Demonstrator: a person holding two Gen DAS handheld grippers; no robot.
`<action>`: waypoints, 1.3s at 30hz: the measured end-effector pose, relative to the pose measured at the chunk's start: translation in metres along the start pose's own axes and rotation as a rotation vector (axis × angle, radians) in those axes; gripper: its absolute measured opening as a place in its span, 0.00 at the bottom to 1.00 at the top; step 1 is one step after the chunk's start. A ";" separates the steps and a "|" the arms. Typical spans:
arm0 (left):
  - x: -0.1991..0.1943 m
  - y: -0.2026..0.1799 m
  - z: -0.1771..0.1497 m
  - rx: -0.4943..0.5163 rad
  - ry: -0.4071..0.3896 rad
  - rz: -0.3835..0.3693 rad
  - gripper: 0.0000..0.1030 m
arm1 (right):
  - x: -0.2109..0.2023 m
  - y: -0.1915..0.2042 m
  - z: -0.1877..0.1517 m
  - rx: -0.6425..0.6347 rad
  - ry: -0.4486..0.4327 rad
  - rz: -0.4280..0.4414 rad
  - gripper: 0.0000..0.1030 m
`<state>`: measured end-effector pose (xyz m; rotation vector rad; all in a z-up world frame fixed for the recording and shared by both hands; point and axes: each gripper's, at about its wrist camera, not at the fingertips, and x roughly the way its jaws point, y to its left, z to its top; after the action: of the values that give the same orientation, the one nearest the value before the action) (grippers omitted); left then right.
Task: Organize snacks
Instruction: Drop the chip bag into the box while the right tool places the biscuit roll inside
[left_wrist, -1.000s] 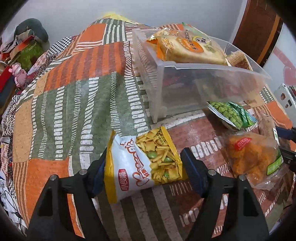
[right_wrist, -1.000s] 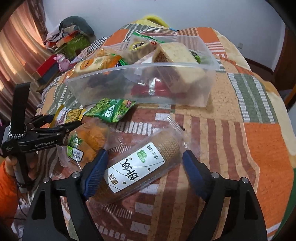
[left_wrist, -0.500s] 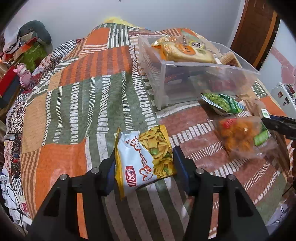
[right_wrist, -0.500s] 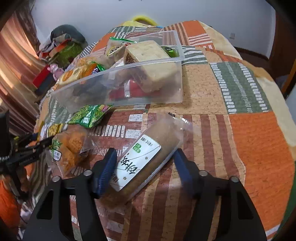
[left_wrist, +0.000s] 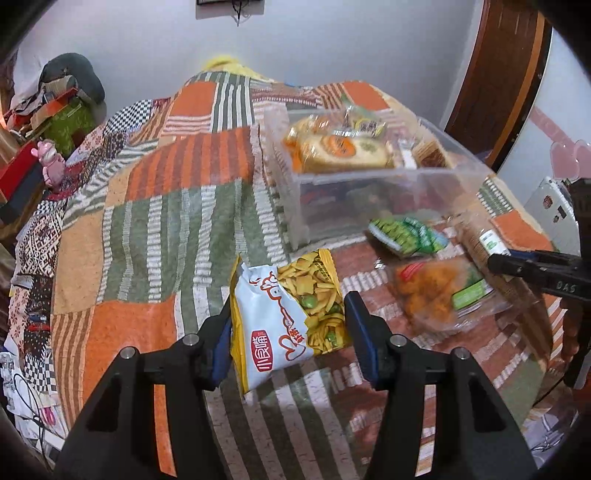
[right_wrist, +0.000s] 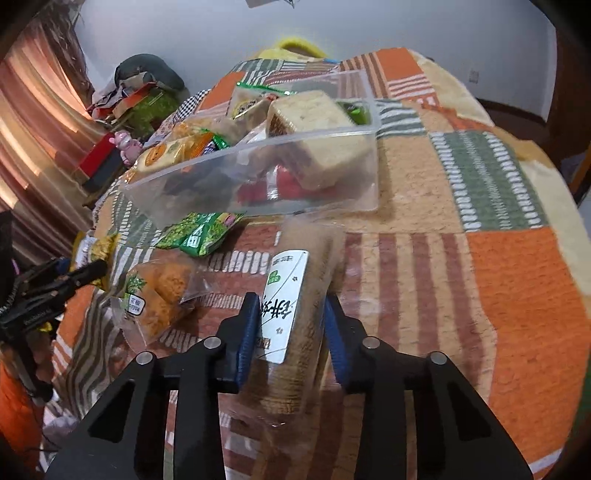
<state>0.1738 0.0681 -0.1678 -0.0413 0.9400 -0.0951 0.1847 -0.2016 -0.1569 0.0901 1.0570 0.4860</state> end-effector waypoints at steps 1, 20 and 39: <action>-0.003 -0.001 0.003 0.001 -0.009 -0.003 0.53 | -0.001 -0.001 0.001 -0.007 -0.003 -0.013 0.30; -0.022 -0.029 0.046 0.012 -0.108 -0.059 0.53 | 0.003 -0.005 0.007 -0.020 -0.004 -0.059 0.31; -0.026 -0.044 0.109 0.024 -0.223 -0.070 0.53 | -0.053 -0.004 0.067 -0.042 -0.222 -0.056 0.31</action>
<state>0.2433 0.0259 -0.0793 -0.0612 0.7150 -0.1629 0.2223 -0.2167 -0.0816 0.0750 0.8292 0.4366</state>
